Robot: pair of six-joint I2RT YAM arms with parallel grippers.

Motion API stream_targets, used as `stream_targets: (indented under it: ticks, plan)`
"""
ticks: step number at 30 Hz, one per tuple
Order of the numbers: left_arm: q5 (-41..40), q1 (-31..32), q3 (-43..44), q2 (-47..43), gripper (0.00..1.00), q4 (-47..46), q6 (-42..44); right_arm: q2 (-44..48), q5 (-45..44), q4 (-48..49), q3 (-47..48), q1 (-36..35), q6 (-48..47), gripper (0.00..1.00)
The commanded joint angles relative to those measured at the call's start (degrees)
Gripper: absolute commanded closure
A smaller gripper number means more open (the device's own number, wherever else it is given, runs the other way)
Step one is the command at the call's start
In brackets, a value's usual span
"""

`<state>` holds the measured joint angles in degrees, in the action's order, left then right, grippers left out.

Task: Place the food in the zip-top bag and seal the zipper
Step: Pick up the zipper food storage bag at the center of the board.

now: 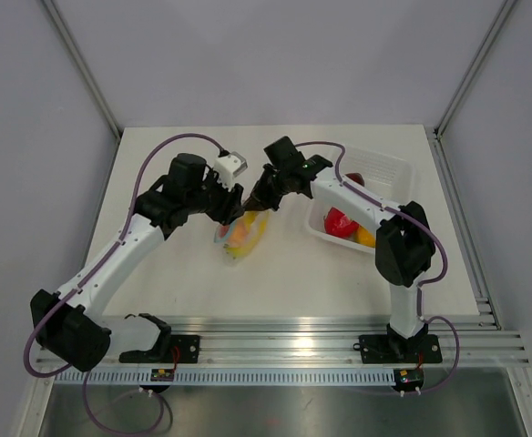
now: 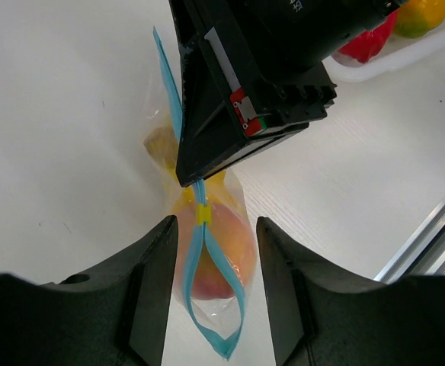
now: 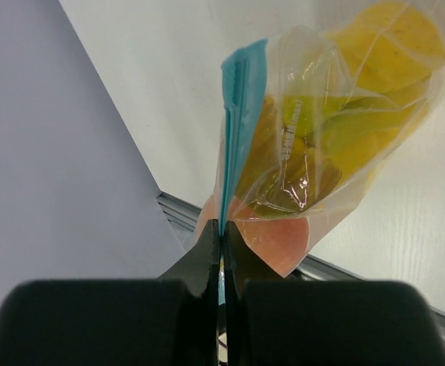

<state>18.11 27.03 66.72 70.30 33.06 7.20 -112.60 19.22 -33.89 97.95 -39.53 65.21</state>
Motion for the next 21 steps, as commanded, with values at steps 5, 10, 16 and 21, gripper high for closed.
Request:
stream_targets:
  ticks: [5,10,16,21]
  plan:
    - [-3.0,1.9,1.5,2.1,0.52,-0.4,2.1,-0.5,2.0,-8.4,7.9,-0.1,-1.2,1.0]
    - [-4.1,3.1,0.8,3.9,0.53,-0.8,1.2,-0.1,2.2,-7.5,7.3,-0.2,-0.9,1.0]
    - [-6.7,3.6,0.0,5.0,0.6,-2.8,0.5,-0.3,3.0,-7.3,6.9,-0.2,-0.7,1.0]
    - [-8.5,4.2,0.0,6.0,0.64,-2.7,1.4,-0.1,2.9,-7.3,6.9,-0.2,-0.7,1.0]
